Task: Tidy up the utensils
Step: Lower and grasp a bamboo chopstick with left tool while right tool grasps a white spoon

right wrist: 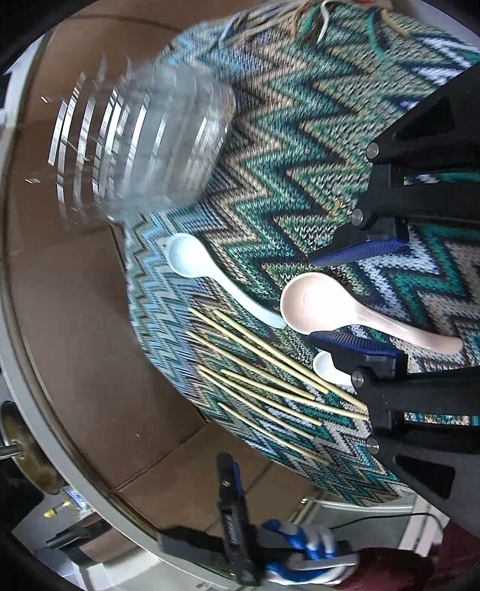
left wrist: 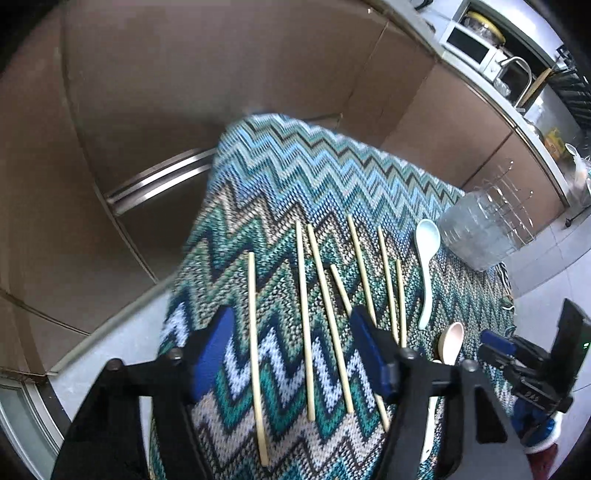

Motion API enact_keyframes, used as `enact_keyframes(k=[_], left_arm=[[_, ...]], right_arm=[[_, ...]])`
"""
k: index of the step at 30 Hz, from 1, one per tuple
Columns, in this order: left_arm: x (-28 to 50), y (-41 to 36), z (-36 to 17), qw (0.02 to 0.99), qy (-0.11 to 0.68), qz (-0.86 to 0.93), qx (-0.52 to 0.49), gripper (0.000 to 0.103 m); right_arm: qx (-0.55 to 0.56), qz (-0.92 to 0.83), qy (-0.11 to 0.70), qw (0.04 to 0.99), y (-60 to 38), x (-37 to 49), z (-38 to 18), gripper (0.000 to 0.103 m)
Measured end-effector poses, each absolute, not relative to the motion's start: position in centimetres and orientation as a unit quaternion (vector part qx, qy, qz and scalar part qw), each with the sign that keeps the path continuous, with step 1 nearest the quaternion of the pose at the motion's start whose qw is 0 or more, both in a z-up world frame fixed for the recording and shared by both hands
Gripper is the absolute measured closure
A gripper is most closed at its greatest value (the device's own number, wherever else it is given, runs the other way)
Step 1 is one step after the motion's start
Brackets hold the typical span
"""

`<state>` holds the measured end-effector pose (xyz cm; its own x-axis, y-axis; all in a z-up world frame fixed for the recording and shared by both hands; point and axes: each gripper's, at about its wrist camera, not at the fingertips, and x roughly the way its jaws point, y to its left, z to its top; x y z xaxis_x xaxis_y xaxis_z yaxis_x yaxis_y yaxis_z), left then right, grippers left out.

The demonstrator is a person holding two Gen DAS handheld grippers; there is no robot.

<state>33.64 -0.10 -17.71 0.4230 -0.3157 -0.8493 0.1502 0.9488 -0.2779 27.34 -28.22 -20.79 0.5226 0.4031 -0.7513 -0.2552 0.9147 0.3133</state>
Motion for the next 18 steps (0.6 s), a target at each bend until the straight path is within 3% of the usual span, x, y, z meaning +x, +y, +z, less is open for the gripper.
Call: enact_keyframes(k=[6,11,18], left_arm=[[36.9,-2.4,-19.8,0.808,0.562,-0.163,-0.068,0.055],[38.3,-4.5,-21.0,0.771,0.601,-0.192,-0.083,0.068],[39.5,-6.7,-22.1,0.750,0.629,-0.189,-0.080,0.075]], right_arm=[[0.086,0.222,0.472,0.849,-28.3,29.4,-22.7,0.073],[0.078,0.237,0.478,0.842,-27.9,30.2,-23.6,0.076],[0.076,0.248,0.484,0.836,-28.1,30.9,-24.3,0.079]])
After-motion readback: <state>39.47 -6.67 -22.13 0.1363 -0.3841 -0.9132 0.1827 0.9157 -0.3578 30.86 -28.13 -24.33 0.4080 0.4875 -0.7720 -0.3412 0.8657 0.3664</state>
